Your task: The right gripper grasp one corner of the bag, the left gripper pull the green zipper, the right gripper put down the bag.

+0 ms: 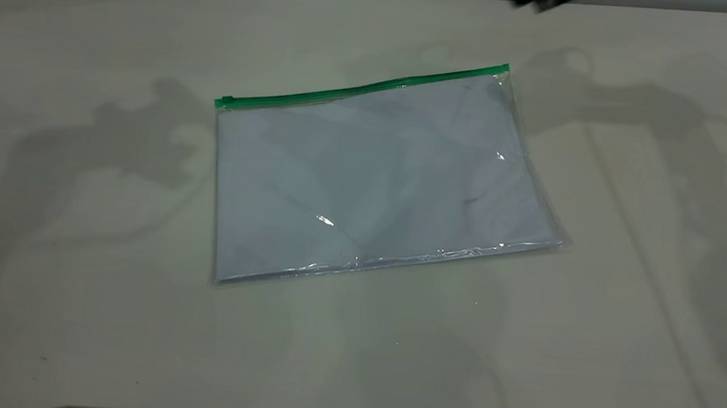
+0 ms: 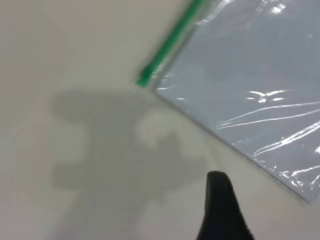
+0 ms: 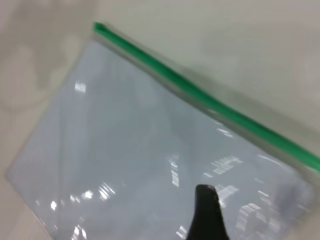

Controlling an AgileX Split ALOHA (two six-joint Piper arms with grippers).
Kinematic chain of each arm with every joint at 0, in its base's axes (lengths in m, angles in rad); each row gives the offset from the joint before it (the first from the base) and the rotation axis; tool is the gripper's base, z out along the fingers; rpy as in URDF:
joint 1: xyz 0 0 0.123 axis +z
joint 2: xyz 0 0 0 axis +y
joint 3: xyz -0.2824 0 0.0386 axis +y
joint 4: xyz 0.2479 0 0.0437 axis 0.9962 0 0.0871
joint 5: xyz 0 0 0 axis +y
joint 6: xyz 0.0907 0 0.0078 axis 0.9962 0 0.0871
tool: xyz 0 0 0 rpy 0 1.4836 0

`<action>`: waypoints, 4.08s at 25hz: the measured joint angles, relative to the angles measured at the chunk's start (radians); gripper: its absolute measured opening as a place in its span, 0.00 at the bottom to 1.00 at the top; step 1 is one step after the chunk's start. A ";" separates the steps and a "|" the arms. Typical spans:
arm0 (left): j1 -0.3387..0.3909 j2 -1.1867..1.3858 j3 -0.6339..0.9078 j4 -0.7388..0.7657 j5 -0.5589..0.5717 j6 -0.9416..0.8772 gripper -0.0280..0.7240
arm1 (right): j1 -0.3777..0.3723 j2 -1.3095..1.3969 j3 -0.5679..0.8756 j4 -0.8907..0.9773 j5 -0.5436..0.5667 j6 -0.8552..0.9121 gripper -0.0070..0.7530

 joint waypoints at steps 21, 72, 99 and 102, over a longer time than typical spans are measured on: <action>0.000 -0.618 -0.053 0.433 0.424 -0.742 0.75 | 0.001 -0.627 -0.219 -0.452 0.108 0.680 0.77; 0.000 -1.710 0.930 0.258 0.394 -0.585 0.76 | 0.082 -2.585 1.645 -0.689 0.018 0.746 0.77; 0.000 -1.932 0.930 0.257 0.395 -0.585 0.75 | 0.082 -2.595 1.666 -0.692 0.014 0.762 0.77; 0.014 -1.967 0.930 0.259 0.395 -0.590 0.75 | 0.082 -2.595 1.666 -0.692 0.014 0.762 0.77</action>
